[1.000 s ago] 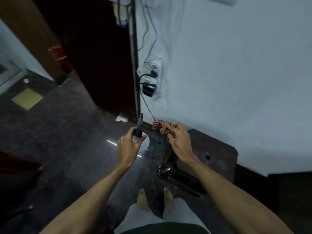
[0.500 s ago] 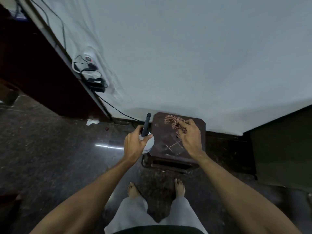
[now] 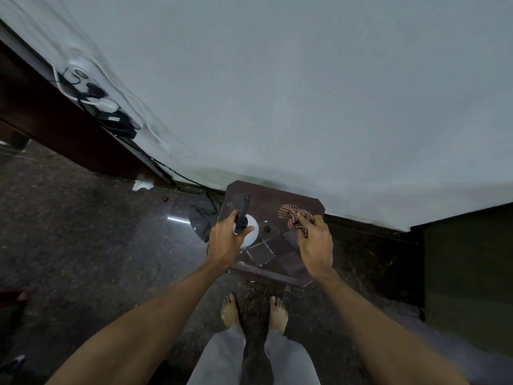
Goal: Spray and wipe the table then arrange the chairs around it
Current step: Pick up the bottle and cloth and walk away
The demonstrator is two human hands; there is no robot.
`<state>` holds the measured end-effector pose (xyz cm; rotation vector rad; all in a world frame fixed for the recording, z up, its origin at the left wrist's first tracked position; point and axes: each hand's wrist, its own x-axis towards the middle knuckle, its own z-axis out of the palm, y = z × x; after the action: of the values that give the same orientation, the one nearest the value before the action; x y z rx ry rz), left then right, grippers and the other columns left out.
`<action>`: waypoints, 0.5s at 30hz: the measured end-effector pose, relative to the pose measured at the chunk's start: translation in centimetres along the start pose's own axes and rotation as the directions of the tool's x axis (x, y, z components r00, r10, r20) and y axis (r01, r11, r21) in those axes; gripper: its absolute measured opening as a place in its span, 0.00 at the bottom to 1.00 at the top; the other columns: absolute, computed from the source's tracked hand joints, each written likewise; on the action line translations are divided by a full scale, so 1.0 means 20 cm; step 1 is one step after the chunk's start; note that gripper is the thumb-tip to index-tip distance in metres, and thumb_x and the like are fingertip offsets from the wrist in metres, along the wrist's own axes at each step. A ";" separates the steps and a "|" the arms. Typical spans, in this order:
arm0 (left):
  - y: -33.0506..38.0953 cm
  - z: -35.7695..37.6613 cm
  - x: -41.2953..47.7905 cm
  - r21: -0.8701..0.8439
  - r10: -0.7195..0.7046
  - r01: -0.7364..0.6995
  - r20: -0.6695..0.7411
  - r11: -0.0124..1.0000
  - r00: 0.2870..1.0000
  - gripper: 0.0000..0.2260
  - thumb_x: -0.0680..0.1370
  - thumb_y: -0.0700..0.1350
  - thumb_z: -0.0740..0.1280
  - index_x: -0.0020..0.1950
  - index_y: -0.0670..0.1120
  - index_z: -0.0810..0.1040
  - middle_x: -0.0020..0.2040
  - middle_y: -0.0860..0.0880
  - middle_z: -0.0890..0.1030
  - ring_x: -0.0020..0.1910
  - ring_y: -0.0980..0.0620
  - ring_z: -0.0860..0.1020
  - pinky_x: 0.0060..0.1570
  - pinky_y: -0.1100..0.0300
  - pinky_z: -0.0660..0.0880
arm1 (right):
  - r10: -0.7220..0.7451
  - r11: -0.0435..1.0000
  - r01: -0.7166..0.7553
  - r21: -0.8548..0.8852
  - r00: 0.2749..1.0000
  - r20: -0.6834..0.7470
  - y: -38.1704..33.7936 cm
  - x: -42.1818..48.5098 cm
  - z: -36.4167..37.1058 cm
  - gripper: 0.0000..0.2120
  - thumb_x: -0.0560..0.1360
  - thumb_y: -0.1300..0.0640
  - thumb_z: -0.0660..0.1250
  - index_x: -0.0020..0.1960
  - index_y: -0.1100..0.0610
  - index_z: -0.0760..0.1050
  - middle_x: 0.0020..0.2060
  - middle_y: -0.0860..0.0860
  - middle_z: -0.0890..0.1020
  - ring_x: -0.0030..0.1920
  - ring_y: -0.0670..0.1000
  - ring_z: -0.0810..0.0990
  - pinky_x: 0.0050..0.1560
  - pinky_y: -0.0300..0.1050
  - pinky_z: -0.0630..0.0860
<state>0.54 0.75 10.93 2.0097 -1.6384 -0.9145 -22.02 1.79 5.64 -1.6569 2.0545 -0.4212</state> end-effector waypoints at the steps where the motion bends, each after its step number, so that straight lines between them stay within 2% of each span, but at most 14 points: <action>1: -0.02 0.03 0.02 0.008 0.010 -0.010 0.000 1.000 1.000 0.19 0.76 0.49 0.79 0.62 0.41 0.81 0.49 0.42 0.87 0.48 0.39 0.84 0.44 0.49 0.78 | 0.010 1.000 -0.010 -0.009 1.000 0.008 0.03 0.01 0.04 0.21 0.76 0.62 0.69 0.69 0.53 0.77 0.62 0.57 0.75 0.57 0.59 0.76 0.52 0.55 0.80; 5: -0.13 0.19 0.11 -0.034 -0.023 0.023 -0.019 0.999 1.000 0.18 0.77 0.46 0.78 0.62 0.40 0.81 0.48 0.43 0.86 0.46 0.43 0.83 0.45 0.49 0.78 | 0.048 0.998 -0.045 -0.035 0.995 0.085 0.15 0.05 0.27 0.21 0.78 0.61 0.68 0.70 0.53 0.76 0.66 0.58 0.73 0.60 0.62 0.74 0.55 0.59 0.80; 9: -0.26 0.28 0.14 -0.085 -0.085 0.082 -0.040 0.993 0.996 0.15 0.76 0.47 0.79 0.60 0.45 0.81 0.48 0.46 0.86 0.46 0.44 0.84 0.48 0.47 0.83 | 0.031 0.994 0.006 -0.112 0.946 0.323 0.24 0.00 0.43 0.27 0.78 0.59 0.68 0.76 0.51 0.68 0.74 0.57 0.63 0.69 0.63 0.66 0.62 0.59 0.77; 11: -0.30 0.30 0.15 -0.074 -0.070 0.067 -0.042 0.995 0.997 0.15 0.77 0.49 0.78 0.61 0.47 0.81 0.48 0.48 0.86 0.45 0.45 0.84 0.46 0.49 0.83 | 0.014 0.990 0.035 -0.135 0.938 0.346 0.26 -0.01 0.44 0.32 0.77 0.60 0.69 0.78 0.49 0.64 0.76 0.56 0.59 0.72 0.62 0.62 0.64 0.57 0.76; 15: -0.34 0.29 0.15 -0.077 -0.047 0.046 -0.014 0.996 0.999 0.18 0.77 0.52 0.77 0.64 0.49 0.80 0.49 0.52 0.86 0.44 0.50 0.85 0.46 0.50 0.83 | 0.008 0.986 0.055 -0.154 0.923 0.384 0.27 0.01 0.45 0.36 0.76 0.57 0.71 0.80 0.49 0.60 0.78 0.56 0.54 0.74 0.62 0.58 0.68 0.56 0.72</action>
<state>1.65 0.07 1.51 2.0053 -1.5308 -0.9608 -21.73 3.24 -4.69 -1.6990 1.8132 0.0682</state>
